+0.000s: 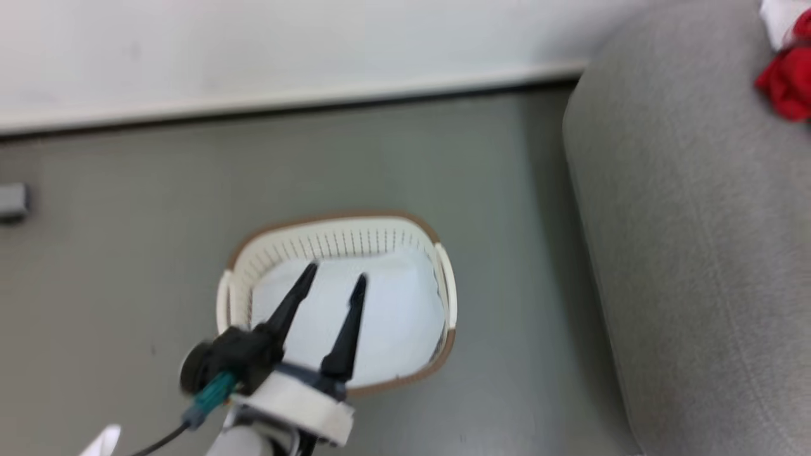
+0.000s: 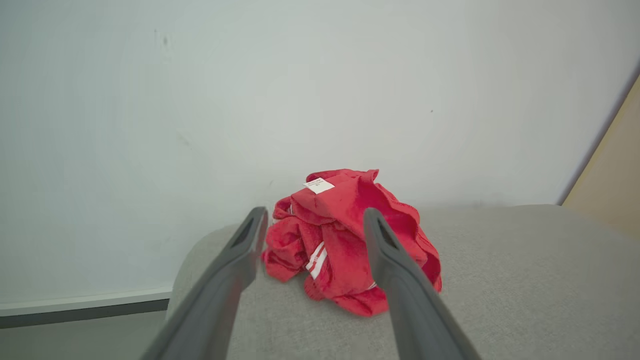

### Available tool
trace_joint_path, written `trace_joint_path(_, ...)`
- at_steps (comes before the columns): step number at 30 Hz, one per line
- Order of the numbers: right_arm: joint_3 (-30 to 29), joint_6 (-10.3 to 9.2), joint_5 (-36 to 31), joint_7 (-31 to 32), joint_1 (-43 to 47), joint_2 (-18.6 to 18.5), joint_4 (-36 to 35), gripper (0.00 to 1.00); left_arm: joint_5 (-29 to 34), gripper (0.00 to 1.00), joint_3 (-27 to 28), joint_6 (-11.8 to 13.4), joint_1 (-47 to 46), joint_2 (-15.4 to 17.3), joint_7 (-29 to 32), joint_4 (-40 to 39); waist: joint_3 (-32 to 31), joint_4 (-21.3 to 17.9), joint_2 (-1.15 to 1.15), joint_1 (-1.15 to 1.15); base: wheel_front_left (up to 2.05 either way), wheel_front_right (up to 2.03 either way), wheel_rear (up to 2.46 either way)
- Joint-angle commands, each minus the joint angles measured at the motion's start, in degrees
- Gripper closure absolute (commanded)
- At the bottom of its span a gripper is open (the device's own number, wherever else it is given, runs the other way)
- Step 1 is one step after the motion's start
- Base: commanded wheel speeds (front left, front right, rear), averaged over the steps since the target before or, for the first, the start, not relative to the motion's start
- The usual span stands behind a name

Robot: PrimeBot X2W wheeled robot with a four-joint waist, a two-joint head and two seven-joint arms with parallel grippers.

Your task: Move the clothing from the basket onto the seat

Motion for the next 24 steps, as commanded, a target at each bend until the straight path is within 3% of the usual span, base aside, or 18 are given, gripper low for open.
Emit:
trace_joint_path(1, 0.0, -0.15, 0.2, 0.1, 2.6, 0.4, -1.1, 0.0, -1.1, 0.0, 0.6, 0.3, 2.2, 0.0, -0.3, 0.6, -9.3, 1.4, 0.0, 0.02, 0.0, 0.0, 0.0)
trace_joint_path(7, 0.5, -0.15, -1.2, 2.9, 16.3, 5.7, -11.8, 0.0, -3.9, 0.0, 5.8, 1.3, 10.4, -0.4, -1.0, 2.4, -18.4, 4.7, 0.0, 0.02, 0.0, 0.0, 0.0)
trace_joint_path(13, 3.0, -0.15, -2.5, 4.8, 27.2, 12.2, -18.8, 0.0, -2.9, 0.0, 11.6, 0.7, 16.4, -0.3, -0.9, 2.6, -22.9, 7.3, 0.0, 0.02, 0.0, 0.0, 0.0)
trace_joint_path(24, 9.5, -0.15, -5.9, 0.6, 37.4, 17.6, -14.0, 0.0, 1.1, 0.0, 19.8, -1.7, 23.0, -3.7, -0.9, 4.7, -25.3, 8.8, 0.0, 0.02, 0.0, 0.0, 0.0)
